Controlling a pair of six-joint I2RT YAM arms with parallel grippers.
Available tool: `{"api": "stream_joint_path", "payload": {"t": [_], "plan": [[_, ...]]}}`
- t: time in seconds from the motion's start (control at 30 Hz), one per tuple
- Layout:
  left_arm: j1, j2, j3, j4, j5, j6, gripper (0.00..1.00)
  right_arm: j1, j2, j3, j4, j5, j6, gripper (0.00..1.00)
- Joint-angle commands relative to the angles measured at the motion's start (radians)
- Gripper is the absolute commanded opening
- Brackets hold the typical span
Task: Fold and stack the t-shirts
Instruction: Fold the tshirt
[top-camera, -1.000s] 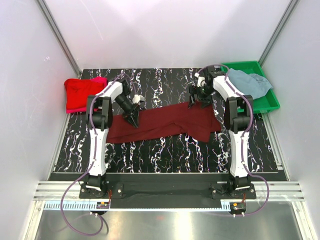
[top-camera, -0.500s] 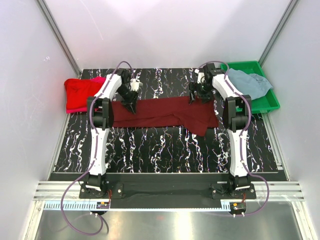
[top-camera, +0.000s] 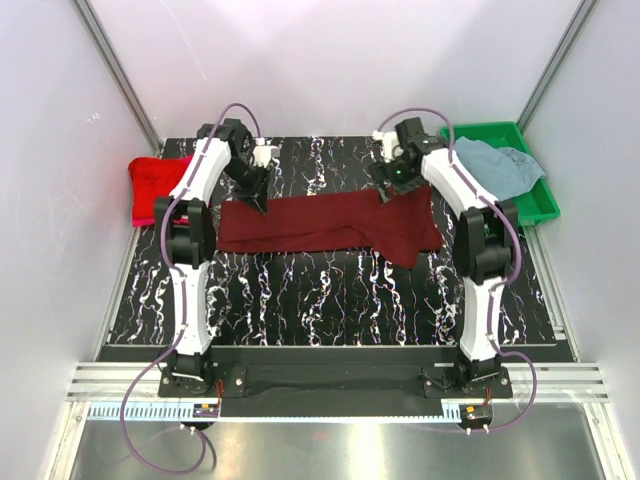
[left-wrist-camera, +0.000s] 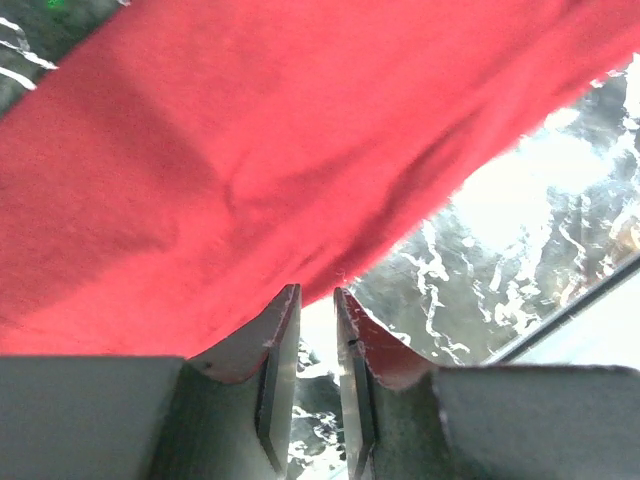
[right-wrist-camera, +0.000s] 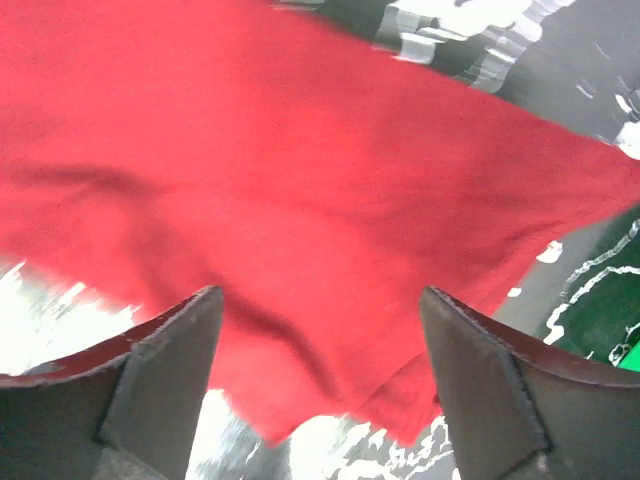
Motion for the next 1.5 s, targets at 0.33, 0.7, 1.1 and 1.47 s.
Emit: {"api": "stream_joint_path", "payload": {"t": [0.33,0.7,1.1,1.47], "plan": [[-0.002,0.094,-0.061,-0.085,0.127,0.013,0.25,0.289,-0.208,-0.218,-0.100,-0.051,-0.254,0.59],[-0.002,0.086,-0.065,-0.084,0.128,0.007,0.25,0.310,-0.148,-0.267,-0.182,0.030,-0.322,0.53],[-0.008,0.098,-0.064,-0.087,0.136,0.007,0.25,0.355,-0.150,-0.302,-0.151,0.050,-0.328,0.53],[-0.016,0.103,-0.059,-0.088,0.140,0.005,0.25,0.405,-0.151,-0.322,-0.118,0.087,-0.388,0.54]]}}
